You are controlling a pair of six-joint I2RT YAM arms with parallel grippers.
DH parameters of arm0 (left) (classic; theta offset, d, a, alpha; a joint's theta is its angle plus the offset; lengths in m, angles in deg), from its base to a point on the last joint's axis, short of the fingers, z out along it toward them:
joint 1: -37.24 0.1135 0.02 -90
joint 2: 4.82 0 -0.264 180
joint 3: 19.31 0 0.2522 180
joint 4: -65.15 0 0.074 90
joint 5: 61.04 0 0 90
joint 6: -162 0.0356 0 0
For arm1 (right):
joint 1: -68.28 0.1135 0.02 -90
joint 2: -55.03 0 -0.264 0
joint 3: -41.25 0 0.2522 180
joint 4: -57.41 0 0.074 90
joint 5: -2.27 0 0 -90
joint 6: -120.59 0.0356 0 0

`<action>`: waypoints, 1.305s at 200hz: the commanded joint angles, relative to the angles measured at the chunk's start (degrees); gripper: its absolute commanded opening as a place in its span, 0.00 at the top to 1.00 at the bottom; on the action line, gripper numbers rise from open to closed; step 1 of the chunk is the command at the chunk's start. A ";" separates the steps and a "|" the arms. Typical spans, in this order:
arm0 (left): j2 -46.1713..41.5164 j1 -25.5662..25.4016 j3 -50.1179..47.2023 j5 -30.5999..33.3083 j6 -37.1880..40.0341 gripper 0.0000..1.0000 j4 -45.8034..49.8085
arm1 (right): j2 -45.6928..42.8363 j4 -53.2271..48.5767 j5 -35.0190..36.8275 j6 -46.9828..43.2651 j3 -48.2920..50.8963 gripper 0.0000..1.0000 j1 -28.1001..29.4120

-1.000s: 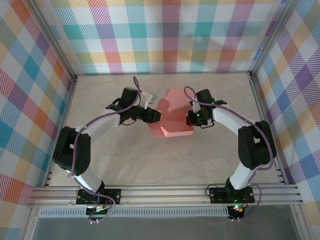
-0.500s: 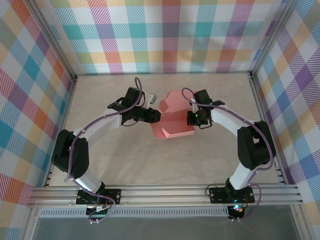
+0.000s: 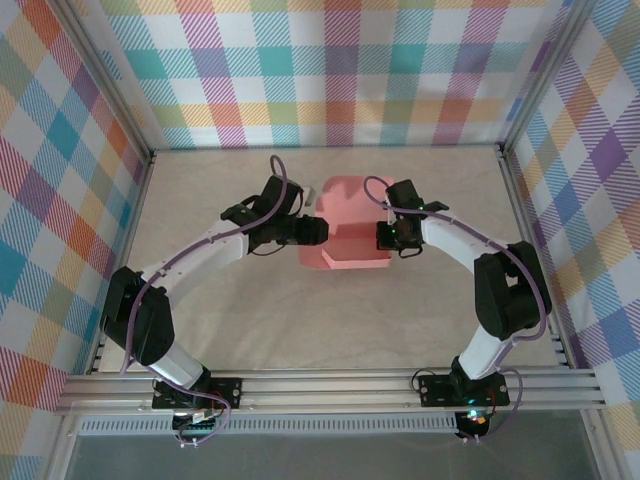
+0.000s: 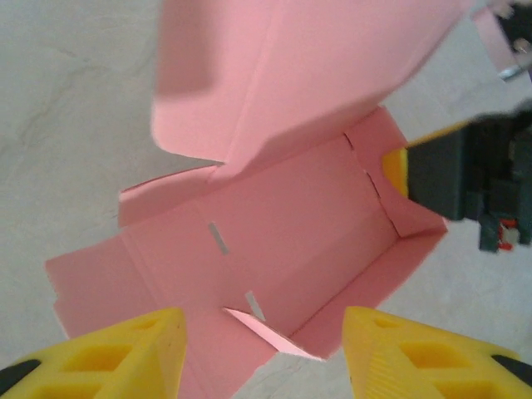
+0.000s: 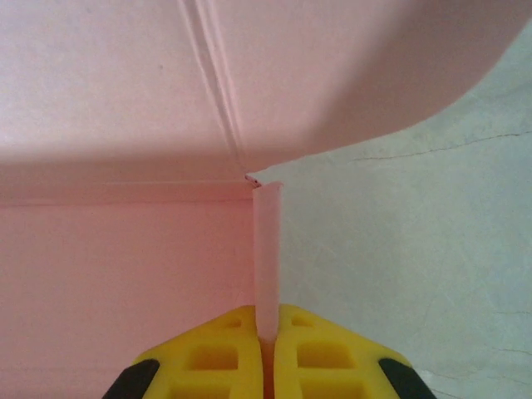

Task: Fold the paper box

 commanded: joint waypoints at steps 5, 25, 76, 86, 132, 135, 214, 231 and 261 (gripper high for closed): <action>-0.63 -0.01 -2.40 5.54 -10.95 0.44 -4.29 | 0.34 0.96 -0.30 0.82 -0.02 0.94 0.47; -0.39 -0.01 -3.44 6.40 -13.36 0.38 -7.83 | -0.15 1.17 -0.75 0.96 0.23 0.94 0.52; 2.60 0.01 -4.03 4.42 -16.51 0.30 -13.39 | -1.17 1.76 -1.73 1.48 1.04 0.93 0.44; 3.20 -0.01 -4.41 4.38 -16.99 0.30 -14.37 | -1.25 1.85 -2.06 1.56 1.04 0.94 0.46; 5.76 0.27 -5.23 5.51 -17.44 0.28 -17.13 | -2.12 2.01 -2.60 1.75 1.31 0.93 0.42; 5.87 0.25 -5.37 5.58 -17.43 0.28 -17.29 | -2.19 1.99 -2.60 1.75 1.35 0.93 0.48; 6.75 0.34 -6.13 6.74 -16.63 0.21 -19.27 | -2.99 2.29 -3.22 2.23 1.79 0.93 0.49; 7.43 0.34 -5.87 5.98 -16.83 0.21 -19.85 | -2.98 2.74 -4.10 2.36 1.83 0.93 0.49; 7.66 0.34 -6.57 6.28 -16.24 0.21 -22.39 | -3.17 3.02 -5.30 2.37 2.09 0.93 0.44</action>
